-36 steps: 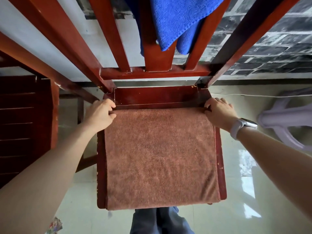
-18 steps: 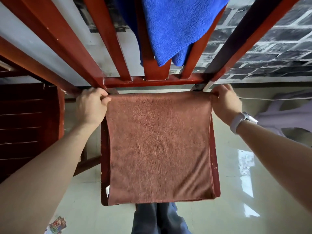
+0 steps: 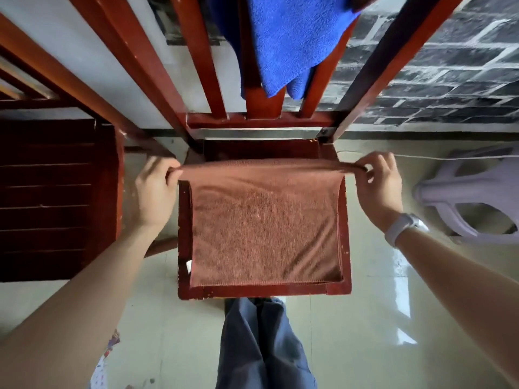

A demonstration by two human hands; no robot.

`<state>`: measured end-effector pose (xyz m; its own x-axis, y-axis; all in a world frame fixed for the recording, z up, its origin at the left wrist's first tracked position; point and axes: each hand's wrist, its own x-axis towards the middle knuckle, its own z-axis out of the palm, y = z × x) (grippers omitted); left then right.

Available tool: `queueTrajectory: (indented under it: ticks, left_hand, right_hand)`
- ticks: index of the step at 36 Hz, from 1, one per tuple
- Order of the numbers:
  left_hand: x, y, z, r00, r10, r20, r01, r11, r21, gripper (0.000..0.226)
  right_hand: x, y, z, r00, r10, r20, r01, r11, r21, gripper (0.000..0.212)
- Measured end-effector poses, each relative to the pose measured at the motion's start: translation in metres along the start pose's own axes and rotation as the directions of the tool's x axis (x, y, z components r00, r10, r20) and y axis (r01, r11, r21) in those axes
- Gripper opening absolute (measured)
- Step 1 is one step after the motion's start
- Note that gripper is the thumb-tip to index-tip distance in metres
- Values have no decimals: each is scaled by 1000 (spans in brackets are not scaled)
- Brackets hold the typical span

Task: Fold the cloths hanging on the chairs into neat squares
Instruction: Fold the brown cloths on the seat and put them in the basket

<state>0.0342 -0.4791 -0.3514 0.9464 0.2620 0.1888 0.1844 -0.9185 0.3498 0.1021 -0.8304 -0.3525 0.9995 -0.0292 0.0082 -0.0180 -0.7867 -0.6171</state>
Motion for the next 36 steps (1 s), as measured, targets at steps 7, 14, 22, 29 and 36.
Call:
queueTrajectory:
  ticks: [7, 14, 22, 29, 36]
  left_hand:
    - [-77, -28, 3, 987, 86, 132, -80, 995, -50, 6]
    - [-135, -37, 3, 967, 156, 200, -166, 986, 34, 13]
    - [-178, -38, 10, 958, 82, 275, -97, 994, 40, 13]
    - [-198, -39, 20, 958, 78, 276, -92, 995, 37, 15]
    - [-216, -43, 25, 949, 84, 305, -99, 994, 35, 19]
  right_hand:
    - [-78, 32, -3, 988, 21, 150, -14, 999, -50, 7]
    - [-132, 46, 2, 966, 148, 210, -126, 986, -111, 12]
    - [-172, 57, 16, 944, 243, 221, -212, 965, -153, 10]
    - [-189, 71, 30, 946, 265, 186, -240, 960, -145, 13]
    - [-200, 82, 38, 933, 322, 160, -308, 945, -109, 12]
